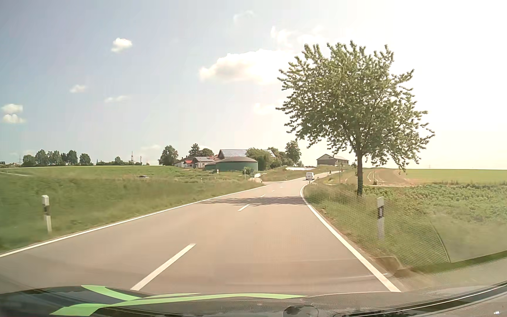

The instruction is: Follow the waypoints while adhering to traffic rules and regulations

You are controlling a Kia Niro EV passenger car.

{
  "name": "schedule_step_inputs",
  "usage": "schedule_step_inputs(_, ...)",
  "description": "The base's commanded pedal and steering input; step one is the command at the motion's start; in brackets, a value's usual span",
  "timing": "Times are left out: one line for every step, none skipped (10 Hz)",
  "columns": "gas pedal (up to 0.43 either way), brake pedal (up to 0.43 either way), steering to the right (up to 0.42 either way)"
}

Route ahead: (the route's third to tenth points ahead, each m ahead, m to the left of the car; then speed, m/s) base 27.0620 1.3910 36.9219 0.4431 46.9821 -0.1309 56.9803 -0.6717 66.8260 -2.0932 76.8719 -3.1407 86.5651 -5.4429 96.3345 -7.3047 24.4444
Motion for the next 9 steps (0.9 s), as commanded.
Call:
schedule_step_inputs(0.189, 0.0, 0.01)
schedule_step_inputs(0.189, 0.0, 0.01)
schedule_step_inputs(0.189, 0.0, 0.01)
schedule_step_inputs(0.189, 0.0, 0.01)
schedule_step_inputs(0.177, 0.0, 0.01)
schedule_step_inputs(0.157, 0.0, 0.01)
schedule_step_inputs(0.15, 0.0, 0.011)
schedule_step_inputs(0.15, 0.0, 0.013)
schedule_step_inputs(0.15, 0.0, 0.016)
